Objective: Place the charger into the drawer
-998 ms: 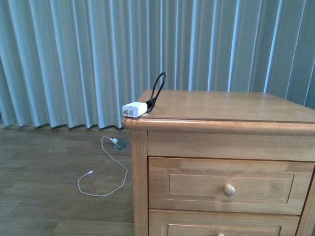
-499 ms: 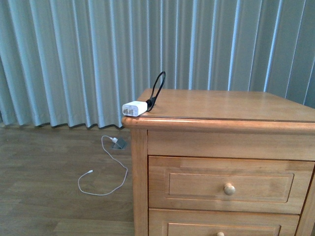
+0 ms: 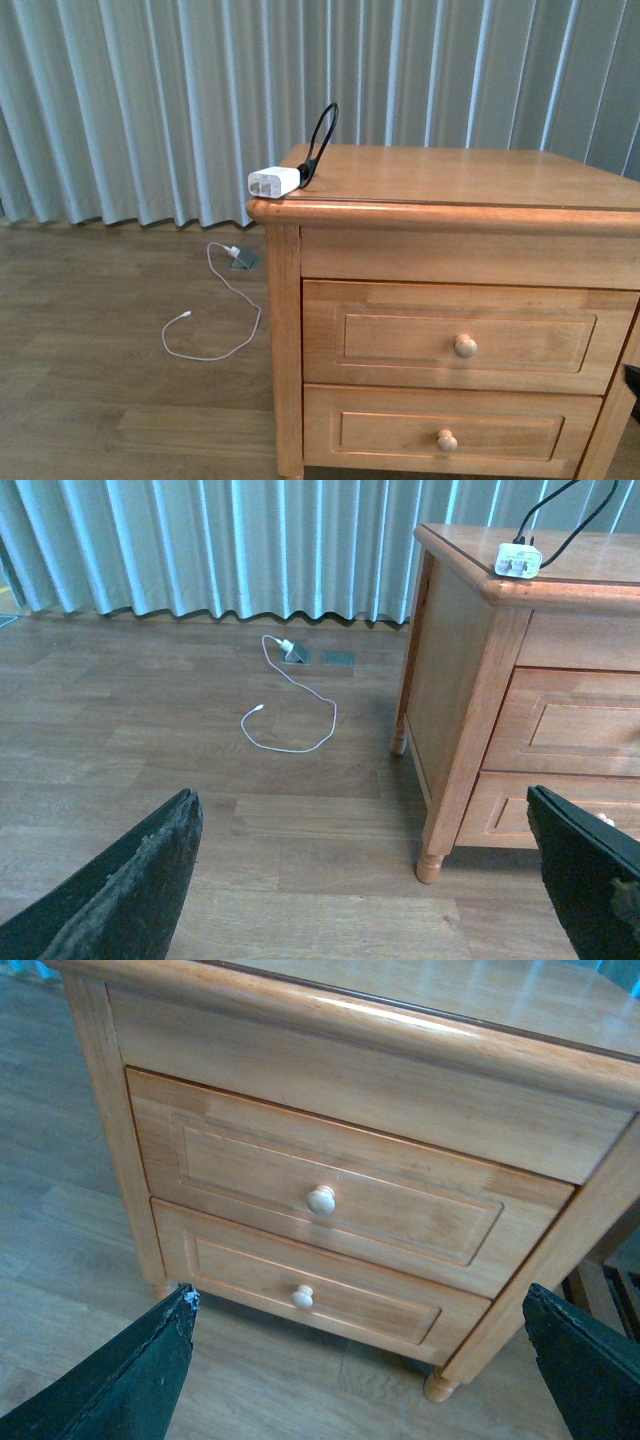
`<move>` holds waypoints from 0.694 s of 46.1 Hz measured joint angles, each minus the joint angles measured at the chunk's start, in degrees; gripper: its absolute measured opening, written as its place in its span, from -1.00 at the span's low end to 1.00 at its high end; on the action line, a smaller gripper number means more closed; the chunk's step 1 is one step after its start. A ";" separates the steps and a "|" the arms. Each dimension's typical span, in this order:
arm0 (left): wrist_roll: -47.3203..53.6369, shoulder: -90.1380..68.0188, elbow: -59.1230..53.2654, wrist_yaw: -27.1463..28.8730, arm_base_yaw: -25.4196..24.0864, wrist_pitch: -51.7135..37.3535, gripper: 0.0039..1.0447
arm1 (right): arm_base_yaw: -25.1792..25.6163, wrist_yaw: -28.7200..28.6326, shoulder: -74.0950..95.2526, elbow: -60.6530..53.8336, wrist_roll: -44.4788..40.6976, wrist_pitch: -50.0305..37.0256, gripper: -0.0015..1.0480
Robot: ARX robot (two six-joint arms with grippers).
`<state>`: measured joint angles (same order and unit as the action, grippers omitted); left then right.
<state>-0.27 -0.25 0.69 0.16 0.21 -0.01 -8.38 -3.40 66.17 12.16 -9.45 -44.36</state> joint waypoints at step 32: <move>0.00 0.00 -0.02 0.00 0.00 0.00 0.89 | -3.39 8.35 65.13 38.86 -8.87 -23.69 0.84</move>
<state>-0.27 -0.25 0.67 0.16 0.21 -0.01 -11.77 4.95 131.31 51.03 -18.33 -68.05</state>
